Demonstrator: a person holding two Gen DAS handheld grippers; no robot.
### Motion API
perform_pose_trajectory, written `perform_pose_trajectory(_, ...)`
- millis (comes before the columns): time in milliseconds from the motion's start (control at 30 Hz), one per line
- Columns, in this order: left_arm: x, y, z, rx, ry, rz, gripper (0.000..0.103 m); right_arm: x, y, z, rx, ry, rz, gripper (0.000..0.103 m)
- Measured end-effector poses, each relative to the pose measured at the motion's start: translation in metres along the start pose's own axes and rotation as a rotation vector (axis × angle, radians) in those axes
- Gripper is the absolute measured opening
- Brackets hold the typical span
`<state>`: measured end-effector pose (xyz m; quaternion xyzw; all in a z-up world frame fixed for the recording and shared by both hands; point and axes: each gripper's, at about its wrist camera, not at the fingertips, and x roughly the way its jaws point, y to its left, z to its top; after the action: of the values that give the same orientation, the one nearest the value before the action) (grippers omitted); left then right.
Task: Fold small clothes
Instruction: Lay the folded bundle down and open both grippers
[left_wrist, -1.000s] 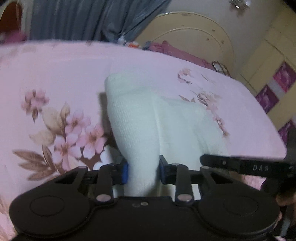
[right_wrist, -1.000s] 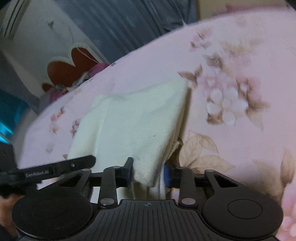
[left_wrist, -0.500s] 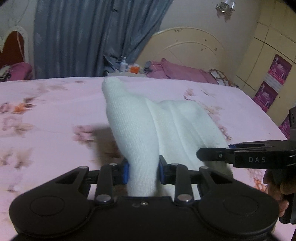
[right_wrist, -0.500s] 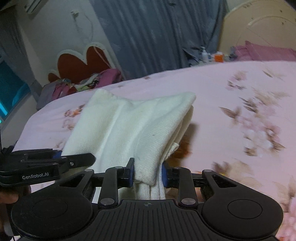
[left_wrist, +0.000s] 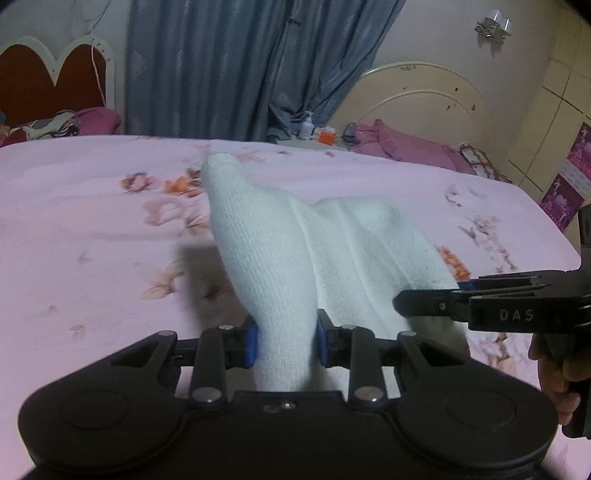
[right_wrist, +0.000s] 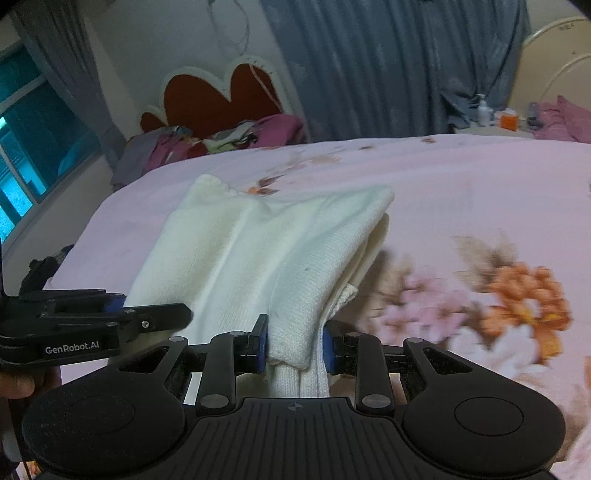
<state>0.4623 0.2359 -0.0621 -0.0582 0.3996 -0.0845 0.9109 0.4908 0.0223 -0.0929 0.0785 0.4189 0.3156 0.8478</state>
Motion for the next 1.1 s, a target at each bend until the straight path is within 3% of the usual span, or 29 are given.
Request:
perform_pose_trajectory(367,0.033,0.043,-0.021,-0.045,0.096,-0.064,0.031,0.043,0.012,-0.018,0.042,0.054,-0.045,0.028)
perform_pose_trajectory(467,0.039,0.054,-0.030,-0.075,0.086,-0.083,0.044,0.052,0.002,-0.025,0.066,0.077,-0.059,0.028)
perform_pose_trajectory(533,0.039,0.062,-0.034,-0.092,0.083,-0.066,0.070,0.052,-0.004,-0.030,0.097,0.083,-0.054,0.028)
perform_pose_trajectory(600,0.032,0.069,-0.035,-0.090,0.077,-0.058,0.076,0.050,-0.008,-0.031,0.115,0.084,-0.035,0.028)
perform_pose_trajectory(667,0.017,0.078,-0.035,-0.096,0.026,-0.058,0.073,0.038,-0.010,-0.025,0.114,0.058,-0.064,0.041)
perform_pose_trajectory(733,0.003,0.086,-0.030,-0.100,-0.057,-0.059,0.045,0.019,-0.007,-0.016,0.077,-0.036,-0.110,0.042)
perform_pose_trajectory(767,0.002,0.090,-0.024,-0.104,-0.080,-0.066,0.040,0.015,-0.007,-0.009,0.062,-0.065,-0.113,0.042)
perform_pose_trajectory(800,0.004,0.092,-0.019,-0.108,-0.092,-0.075,0.039,0.016,-0.006,-0.002,0.049,-0.078,-0.101,0.042)
perform_pose_trajectory(867,0.014,0.091,-0.004,-0.100,-0.103,-0.099,0.036,0.030,0.000,0.011,0.010,-0.066,-0.091,0.022)
perform_pose_trajectory(1100,0.063,0.070,0.006,-0.018,-0.021,-0.129,0.032,0.092,0.001,0.023,-0.145,0.020,-0.223,0.013)
